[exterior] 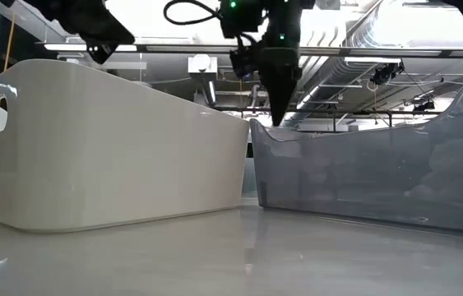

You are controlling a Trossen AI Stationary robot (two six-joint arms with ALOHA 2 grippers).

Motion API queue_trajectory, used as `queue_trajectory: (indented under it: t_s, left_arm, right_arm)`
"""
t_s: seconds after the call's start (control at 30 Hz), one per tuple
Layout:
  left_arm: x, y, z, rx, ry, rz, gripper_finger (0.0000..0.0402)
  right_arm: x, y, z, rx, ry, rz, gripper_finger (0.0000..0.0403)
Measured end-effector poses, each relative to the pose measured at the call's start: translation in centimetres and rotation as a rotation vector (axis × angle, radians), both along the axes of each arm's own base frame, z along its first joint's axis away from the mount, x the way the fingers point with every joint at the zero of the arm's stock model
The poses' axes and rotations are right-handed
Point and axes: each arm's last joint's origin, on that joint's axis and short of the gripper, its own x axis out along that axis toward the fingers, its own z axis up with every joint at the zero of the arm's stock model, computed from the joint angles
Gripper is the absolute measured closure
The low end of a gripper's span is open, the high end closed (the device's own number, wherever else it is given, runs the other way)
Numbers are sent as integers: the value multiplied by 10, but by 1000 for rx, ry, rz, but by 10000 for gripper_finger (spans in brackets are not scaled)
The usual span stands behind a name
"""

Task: Sort spices by type
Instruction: Put the top left yellow seasoning bottle into the white bin

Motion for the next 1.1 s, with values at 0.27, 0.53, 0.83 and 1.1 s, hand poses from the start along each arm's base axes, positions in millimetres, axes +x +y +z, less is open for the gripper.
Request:
queue_trajectory:
  t_s: [0.27, 0.53, 0.83, 1.1]
  left_arm:
    - [2, -4, 4, 37, -52, 43, 401]
    - [3, 1, 8, 52, -99, 221, 401]
    - [4, 4, 10, 65, -113, 248, 401]
    - [4, 12, 11, 100, -119, 227, 401]
  right_arm:
    - [7, -9, -16, 18, 41, 223, 402]
    - [1, -31, -21, 31, 83, 209, 402]
    - [7, -32, -21, 65, 10, 183, 403]
    - [7, -31, -21, 75, 8, 98, 403]
